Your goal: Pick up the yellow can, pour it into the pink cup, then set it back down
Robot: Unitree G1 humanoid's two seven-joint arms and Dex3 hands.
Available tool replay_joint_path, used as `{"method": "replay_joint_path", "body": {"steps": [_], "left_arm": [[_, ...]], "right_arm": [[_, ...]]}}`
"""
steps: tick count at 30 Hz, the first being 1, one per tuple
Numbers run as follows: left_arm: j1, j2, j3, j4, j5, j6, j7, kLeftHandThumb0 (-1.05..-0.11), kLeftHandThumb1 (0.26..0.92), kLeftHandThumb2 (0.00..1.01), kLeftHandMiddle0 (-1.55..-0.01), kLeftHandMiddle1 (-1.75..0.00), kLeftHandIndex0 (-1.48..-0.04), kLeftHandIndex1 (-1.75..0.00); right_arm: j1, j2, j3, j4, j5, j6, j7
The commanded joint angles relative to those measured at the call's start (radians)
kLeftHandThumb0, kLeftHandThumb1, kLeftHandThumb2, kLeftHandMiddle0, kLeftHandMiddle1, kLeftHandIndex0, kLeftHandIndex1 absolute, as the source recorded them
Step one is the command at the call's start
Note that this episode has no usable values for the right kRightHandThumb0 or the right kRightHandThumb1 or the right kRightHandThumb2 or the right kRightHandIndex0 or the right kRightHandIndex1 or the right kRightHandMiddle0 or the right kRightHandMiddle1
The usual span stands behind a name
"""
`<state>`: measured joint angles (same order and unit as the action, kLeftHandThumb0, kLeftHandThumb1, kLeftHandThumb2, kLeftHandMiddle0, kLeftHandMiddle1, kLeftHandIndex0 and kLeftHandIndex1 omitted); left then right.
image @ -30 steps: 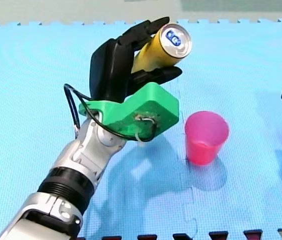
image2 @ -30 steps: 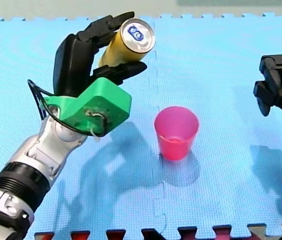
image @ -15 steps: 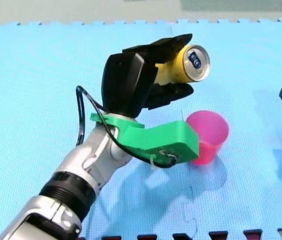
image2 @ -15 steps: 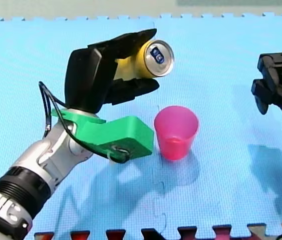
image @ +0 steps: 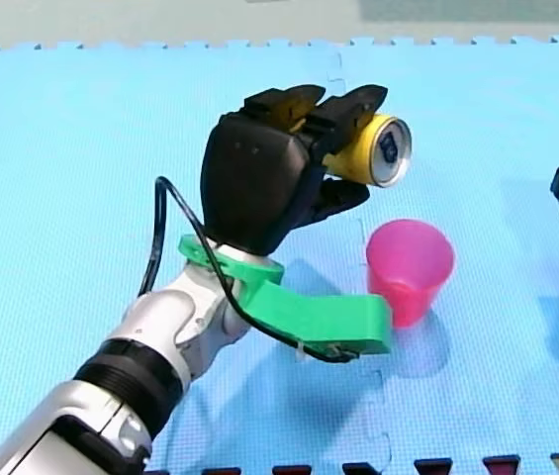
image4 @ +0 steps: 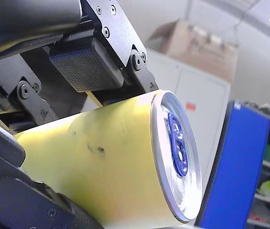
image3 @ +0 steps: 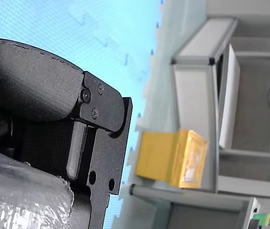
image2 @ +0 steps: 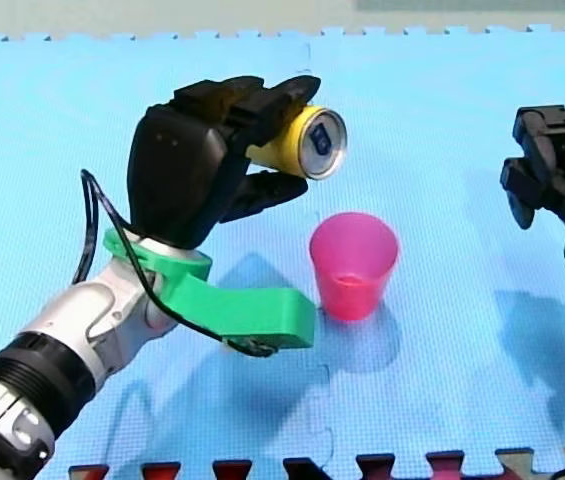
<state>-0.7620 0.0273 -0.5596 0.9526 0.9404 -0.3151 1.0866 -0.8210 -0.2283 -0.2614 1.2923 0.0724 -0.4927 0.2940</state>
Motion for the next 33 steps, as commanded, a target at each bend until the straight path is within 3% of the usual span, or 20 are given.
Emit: {"method": "replay_joint_path", "body": {"steps": [1, 3, 4, 16, 29, 33], "left_arm": [[-0.022, 0.006, -0.016, 0.019, 0.008, 0.006, 0.029, -0.317, 0.823, 0.00, -1.35, -0.32, -1.21, 0.00], [-0.028, 0.009, -0.030, 0.029, 0.015, 0.008, 0.041, -0.315, 0.825, 0.00, -1.13, -0.68, -1.20, 0.00], [-0.031, 0.011, -0.037, 0.033, 0.019, 0.009, 0.042, -0.313, 0.826, 0.00, -1.10, -0.71, -1.19, 0.00], [-0.048, 0.016, -0.100, 0.060, 0.055, 0.062, 0.093, -0.286, 0.830, 0.00, -1.13, -0.56, -1.17, -0.01], [-0.082, -0.003, -0.151, 0.127, 0.076, 0.106, 0.152, -0.291, 0.823, 0.00, -0.91, -1.15, -1.18, 0.00], [-0.088, -0.007, -0.163, 0.142, 0.077, 0.111, 0.159, -0.299, 0.822, 0.00, -0.87, -1.19, -1.18, 0.00]], "right_arm": [[0.003, -0.001, 0.000, 0.002, -0.001, -0.007, -0.002], [0.004, -0.001, 0.001, 0.002, -0.002, -0.009, -0.004], [0.004, -0.001, 0.002, 0.002, -0.003, -0.009, -0.004], [0.006, 0.002, 0.010, 0.003, -0.015, -0.020, -0.016], [0.007, 0.001, 0.016, 0.005, -0.024, -0.029, -0.025], [0.008, 0.002, 0.019, 0.006, -0.026, -0.033, -0.028]]}}
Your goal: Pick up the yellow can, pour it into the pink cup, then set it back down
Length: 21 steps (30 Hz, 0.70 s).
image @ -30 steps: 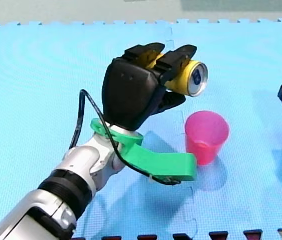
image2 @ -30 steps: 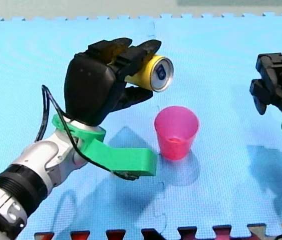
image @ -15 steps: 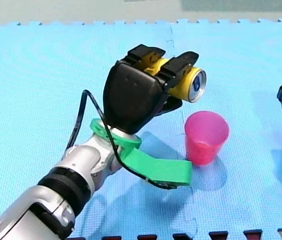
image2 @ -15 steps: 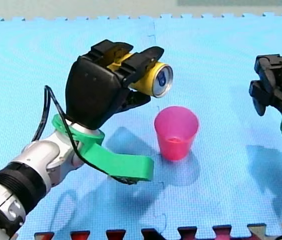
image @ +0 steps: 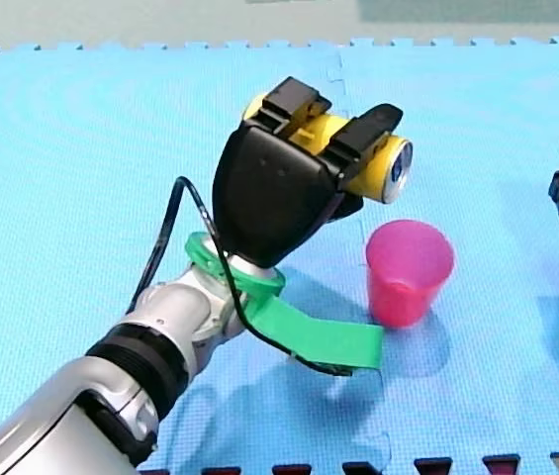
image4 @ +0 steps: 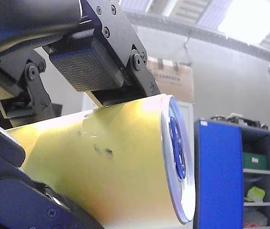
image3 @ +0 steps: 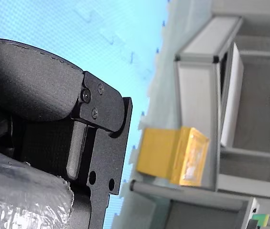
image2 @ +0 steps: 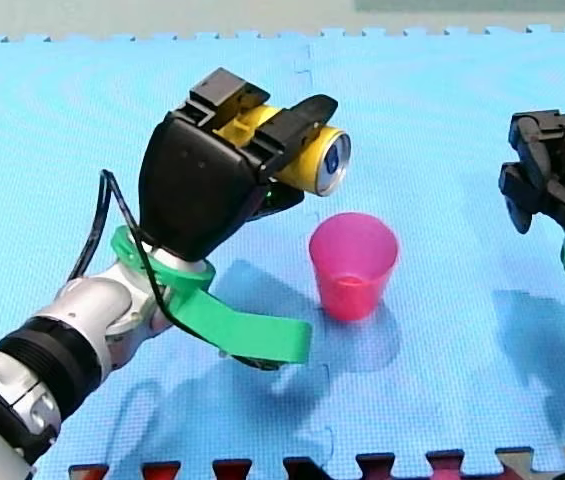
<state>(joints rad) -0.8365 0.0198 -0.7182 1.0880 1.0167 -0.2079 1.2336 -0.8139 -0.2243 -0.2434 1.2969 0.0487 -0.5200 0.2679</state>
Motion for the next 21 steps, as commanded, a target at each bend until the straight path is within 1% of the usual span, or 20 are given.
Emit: {"method": "replay_joint_path", "body": {"steps": [1, 5, 10, 16, 18, 20, 21], "left_arm": [[-0.017, 0.000, -0.012, 0.012, 0.007, 0.011, 0.017, -0.300, 0.821, 0.00, -0.87, -1.19, -1.19, 0.00], [-0.030, -0.002, -0.037, 0.034, 0.027, 0.039, 0.039, -0.307, 0.818, 0.00, -0.85, -1.19, -1.22, -0.02], [-0.039, -0.008, -0.054, 0.054, 0.030, 0.047, 0.052, -0.311, 0.814, 0.00, -0.85, -1.20, -1.22, -0.02], [-0.052, -0.005, -0.082, 0.074, 0.047, 0.061, 0.058, -0.317, 0.806, 0.00, -0.84, -1.18, -1.21, -0.01], [-0.054, -0.003, -0.089, 0.078, 0.049, 0.064, 0.059, -0.319, 0.805, 0.00, -0.86, -1.13, -1.21, -0.01], [-0.055, -0.001, -0.097, 0.080, 0.052, 0.063, 0.059, -0.323, 0.802, 0.00, -0.89, -1.01, -1.21, -0.01], [-0.056, 0.001, -0.100, 0.081, 0.053, 0.061, 0.058, -0.324, 0.801, 0.00, -0.90, -0.97, -1.21, -0.01]], "right_arm": [[0.002, -0.002, 0.002, 0.002, -0.004, -0.007, -0.004], [0.001, -0.003, 0.005, 0.003, -0.010, -0.010, -0.010], [0.003, -0.003, 0.006, 0.002, -0.013, -0.015, -0.013], [0.003, -0.005, 0.006, 0.003, -0.014, -0.017, -0.011], [0.004, -0.004, 0.006, 0.003, -0.014, -0.017, -0.011], [0.003, -0.004, 0.005, 0.003, -0.013, -0.016, -0.010], [0.003, -0.004, 0.005, 0.003, -0.013, -0.015, -0.009]]}}
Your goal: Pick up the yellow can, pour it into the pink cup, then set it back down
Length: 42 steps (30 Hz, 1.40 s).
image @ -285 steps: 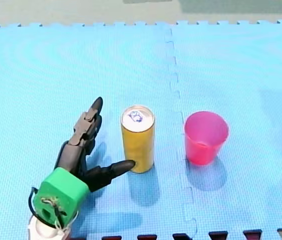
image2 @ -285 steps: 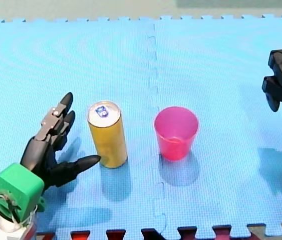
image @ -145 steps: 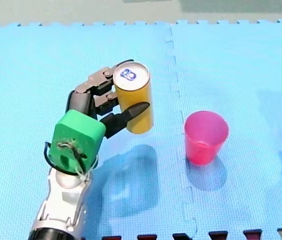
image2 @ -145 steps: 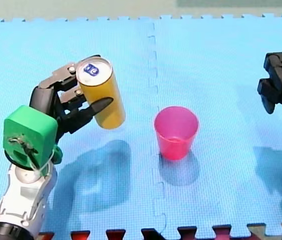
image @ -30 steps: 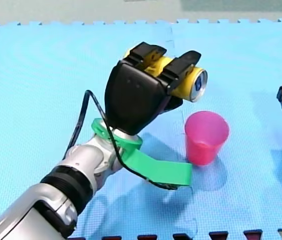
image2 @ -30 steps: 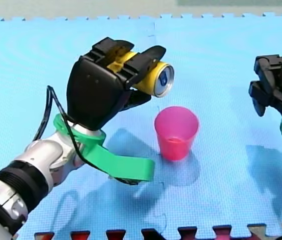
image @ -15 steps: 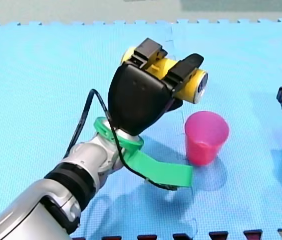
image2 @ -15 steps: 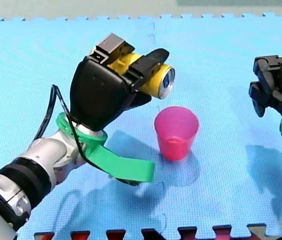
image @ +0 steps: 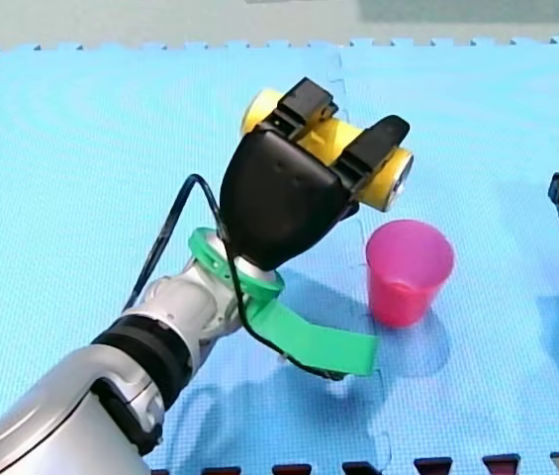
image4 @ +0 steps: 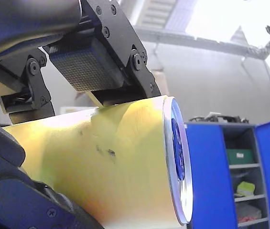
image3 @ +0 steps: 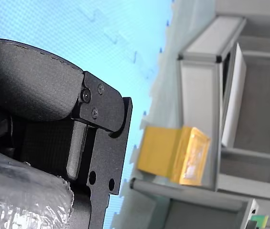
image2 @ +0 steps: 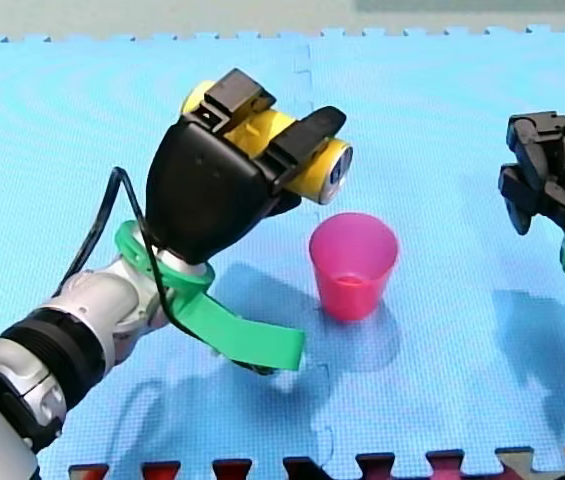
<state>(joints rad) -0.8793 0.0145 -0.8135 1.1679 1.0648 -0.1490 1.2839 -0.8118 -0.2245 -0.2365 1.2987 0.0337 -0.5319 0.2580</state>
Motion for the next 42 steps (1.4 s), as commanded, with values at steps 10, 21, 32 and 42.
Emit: {"method": "replay_joint_path", "body": {"steps": [10, 21, 32, 42], "left_arm": [[-0.017, 0.016, -0.032, 0.002, 0.014, 0.001, -0.018, -0.330, 0.794, 0.00, -0.88, -0.81, -1.19, 0.00], [-0.026, 0.026, -0.079, -0.003, 0.069, 0.071, -0.009, -0.361, 0.797, 0.00, -0.86, -0.82, -1.18, 0.00], [-0.027, 0.024, -0.095, 0.001, 0.079, 0.094, 0.003, -0.394, 0.806, 0.00, -0.87, -0.89, -1.20, -0.01], [-0.024, 0.017, -0.088, 0.002, 0.065, 0.090, 0.004, -0.425, 0.811, 0.00, -0.86, -0.93, -1.19, -0.01]], "right_arm": [[-0.002, -0.005, -0.007, 0.003, 0.006, 0.001, 0.007], [-0.001, -0.005, -0.015, 0.006, 0.009, 0.000, 0.015], [-0.002, -0.004, -0.025, 0.005, 0.014, -0.002, 0.024], [0.000, -0.006, -0.026, 0.003, 0.016, -0.004, 0.027]]}}
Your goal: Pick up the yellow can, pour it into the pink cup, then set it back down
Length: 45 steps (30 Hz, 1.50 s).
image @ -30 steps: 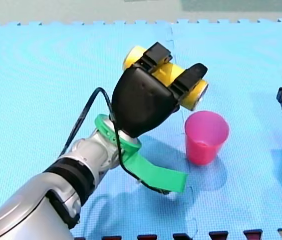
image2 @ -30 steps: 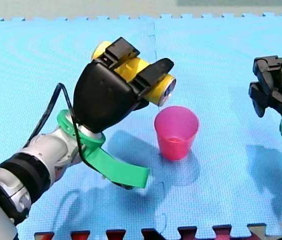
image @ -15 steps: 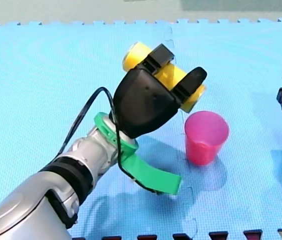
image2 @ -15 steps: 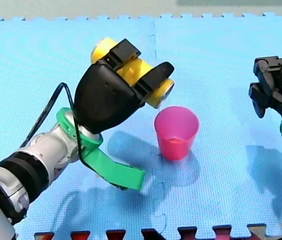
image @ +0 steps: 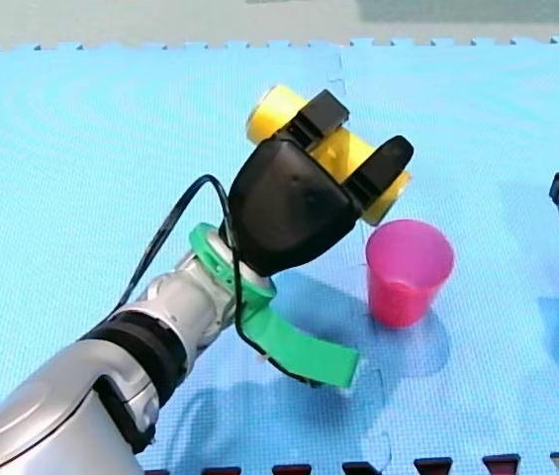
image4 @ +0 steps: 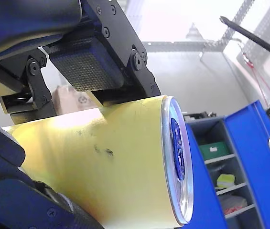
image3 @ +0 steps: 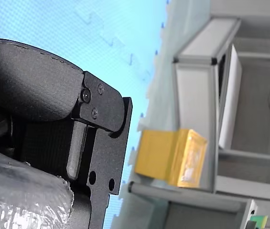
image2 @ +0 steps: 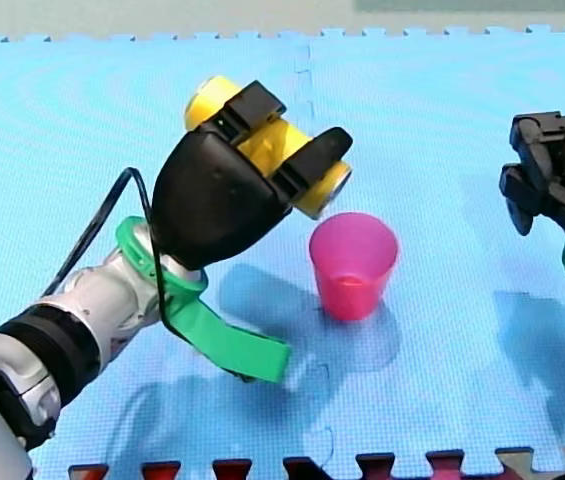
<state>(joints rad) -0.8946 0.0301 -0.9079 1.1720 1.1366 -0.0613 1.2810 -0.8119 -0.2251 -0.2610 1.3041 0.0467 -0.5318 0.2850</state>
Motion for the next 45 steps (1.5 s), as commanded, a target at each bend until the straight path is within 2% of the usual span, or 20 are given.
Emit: {"method": "replay_joint_path", "body": {"steps": [1, 3, 8, 10, 12, 16, 19, 24, 29, 34, 40, 45], "left_arm": [[-0.007, 0.000, 0.011, -0.003, -0.013, -0.002, 0.008, -0.427, 0.812, 0.00, -0.86, -0.93, -1.19, -0.01], [-0.004, 0.001, 0.026, -0.004, -0.034, -0.028, 0.014, -0.429, 0.812, 0.00, -0.86, -0.93, -1.19, -0.01], [0.006, 0.013, 0.091, -0.012, -0.118, -0.146, 0.024, -0.424, 0.811, 0.00, -0.86, -0.92, -1.19, 0.00], [0.011, 0.018, 0.114, -0.017, -0.140, -0.178, 0.063, -0.414, 0.809, 0.00, -0.87, -0.92, -1.20, -0.01], [0.013, 0.021, 0.128, -0.016, -0.147, -0.182, 0.116, -0.393, 0.807, 0.00, -0.92, -0.96, -1.26, -0.04], [0.016, 0.020, 0.155, 0.003, -0.163, -0.172, 0.162, -0.378, 0.810, 0.00, -0.96, -0.98, -1.29, -0.07], [0.019, 0.033, 0.168, 0.010, -0.174, -0.190, 0.172, -0.366, 0.808, 0.00, -1.01, -0.82, -1.25, -0.10], [0.030, 0.031, 0.196, 0.005, -0.190, -0.174, 0.217, -0.365, 0.809, 0.00, -1.18, -0.37, -1.21, -0.03], [0.050, 0.039, 0.222, -0.016, -0.208, -0.181, 0.231, -0.352, 0.812, 0.00, -1.23, -0.28, -1.21, -0.01], [0.080, 0.035, 0.258, -0.023, -0.245, -0.204, 0.229, -0.341, 0.810, 0.00, -1.23, -0.12, -1.19, 0.00], [0.111, 0.037, 0.306, -0.054, -0.297, -0.279, 0.218, -0.357, 0.802, 0.00, -1.26, -0.08, -1.16, 0.00], [0.152, 0.025, 0.374, -0.084, -0.375, -0.356, 0.176, -0.381, 0.794, 0.00, -1.27, -0.06, -1.18, -0.01]], "right_arm": [[0.001, -0.006, -0.001, -0.002, 0.003, -0.004, 0.000], [0.001, -0.007, -0.001, -0.002, 0.003, -0.004, 0.000], [0.004, -0.009, 0.000, -0.002, 0.002, -0.006, 0.000], [0.005, -0.010, -0.001, -0.002, 0.003, -0.006, 0.000], [0.005, -0.011, -0.002, -0.002, 0.004, -0.005, 0.001], [0.004, -0.014, -0.003, -0.002, 0.007, 0.003, 0.002], [0.003, -0.016, -0.004, -0.002, 0.009, 0.010, 0.005], [0.002, -0.019, -0.005, -0.002, 0.012, 0.015, 0.009], [0.002, -0.020, -0.006, -0.002, 0.014, 0.018, 0.012], [0.000, -0.021, -0.007, -0.002, 0.016, 0.022, 0.017], [-0.002, -0.022, -0.008, -0.002, 0.018, 0.025, 0.021], [-0.003, -0.023, -0.009, -0.003, 0.020, 0.027, 0.024]]}}
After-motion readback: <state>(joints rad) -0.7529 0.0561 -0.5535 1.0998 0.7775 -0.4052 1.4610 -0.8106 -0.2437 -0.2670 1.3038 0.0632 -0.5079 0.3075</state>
